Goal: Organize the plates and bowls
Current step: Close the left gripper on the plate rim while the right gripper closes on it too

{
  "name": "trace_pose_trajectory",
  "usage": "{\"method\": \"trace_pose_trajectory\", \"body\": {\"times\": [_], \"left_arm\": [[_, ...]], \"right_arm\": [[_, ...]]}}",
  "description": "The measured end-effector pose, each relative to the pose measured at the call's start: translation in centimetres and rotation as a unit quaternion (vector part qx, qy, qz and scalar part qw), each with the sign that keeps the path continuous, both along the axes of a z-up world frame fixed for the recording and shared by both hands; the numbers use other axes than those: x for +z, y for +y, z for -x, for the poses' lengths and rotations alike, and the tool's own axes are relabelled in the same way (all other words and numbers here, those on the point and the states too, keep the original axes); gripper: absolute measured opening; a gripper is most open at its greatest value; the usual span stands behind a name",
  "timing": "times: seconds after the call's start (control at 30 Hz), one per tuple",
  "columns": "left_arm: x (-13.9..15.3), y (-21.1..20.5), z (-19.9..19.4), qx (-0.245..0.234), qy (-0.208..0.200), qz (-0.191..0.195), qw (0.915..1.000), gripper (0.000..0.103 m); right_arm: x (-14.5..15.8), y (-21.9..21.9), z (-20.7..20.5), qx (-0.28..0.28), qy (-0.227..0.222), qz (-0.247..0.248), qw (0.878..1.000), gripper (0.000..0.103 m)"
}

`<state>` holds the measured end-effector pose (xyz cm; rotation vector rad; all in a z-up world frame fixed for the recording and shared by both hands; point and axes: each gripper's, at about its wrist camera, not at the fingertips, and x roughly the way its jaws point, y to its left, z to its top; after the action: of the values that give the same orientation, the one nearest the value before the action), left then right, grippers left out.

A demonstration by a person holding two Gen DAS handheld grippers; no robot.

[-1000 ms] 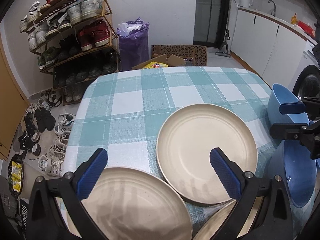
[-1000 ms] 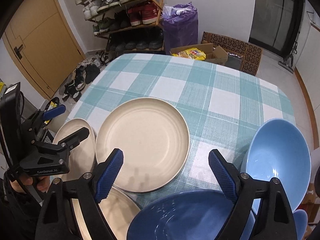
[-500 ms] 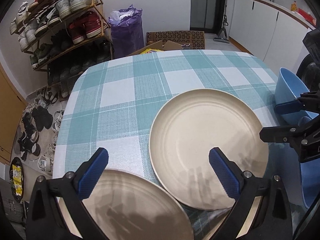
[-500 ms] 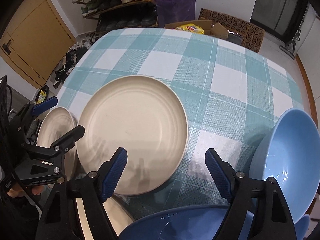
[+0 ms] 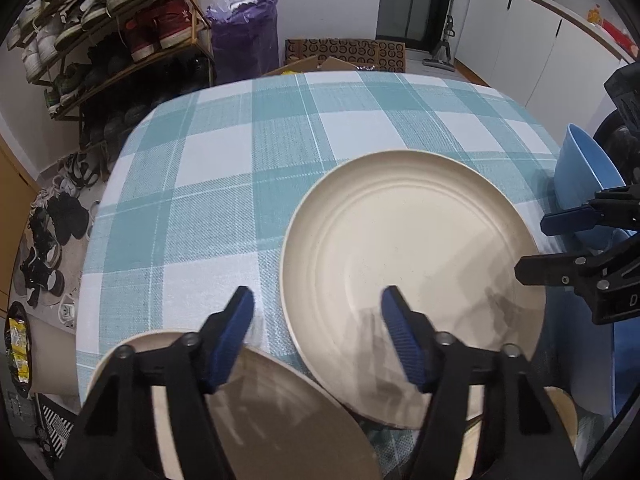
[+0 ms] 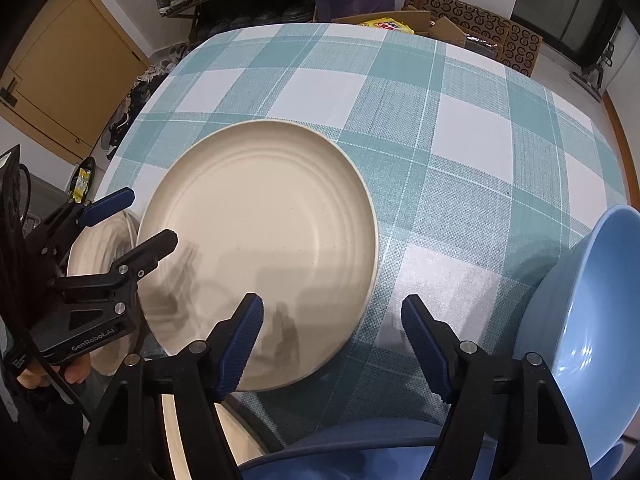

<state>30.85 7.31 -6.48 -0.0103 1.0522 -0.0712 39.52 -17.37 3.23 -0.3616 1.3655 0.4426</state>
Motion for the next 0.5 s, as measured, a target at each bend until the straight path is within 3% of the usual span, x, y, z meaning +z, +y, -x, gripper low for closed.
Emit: {"method": "trace_pose_trajectory", "body": {"times": [0.17,0.37,0.5], "left_arm": [[-0.5,-0.2,0.0,-0.005,0.009,0.003,0.9999,0.055],[-0.7,-0.2,0.0,-0.007,0.014,0.003,0.9999,0.046],[-0.8,-0.1,0.1,-0.006,0.014,0.0,0.9999,0.039]], "right_arm": [[-0.6,0.1,-0.1,-0.004,0.012,0.003,1.0,0.069],[-1.3,0.2,-0.1,-0.005,0.022,0.005,1.0,0.061],[-1.3,0.2,-0.2,-0.006,0.023,0.004,1.0,0.048]]}}
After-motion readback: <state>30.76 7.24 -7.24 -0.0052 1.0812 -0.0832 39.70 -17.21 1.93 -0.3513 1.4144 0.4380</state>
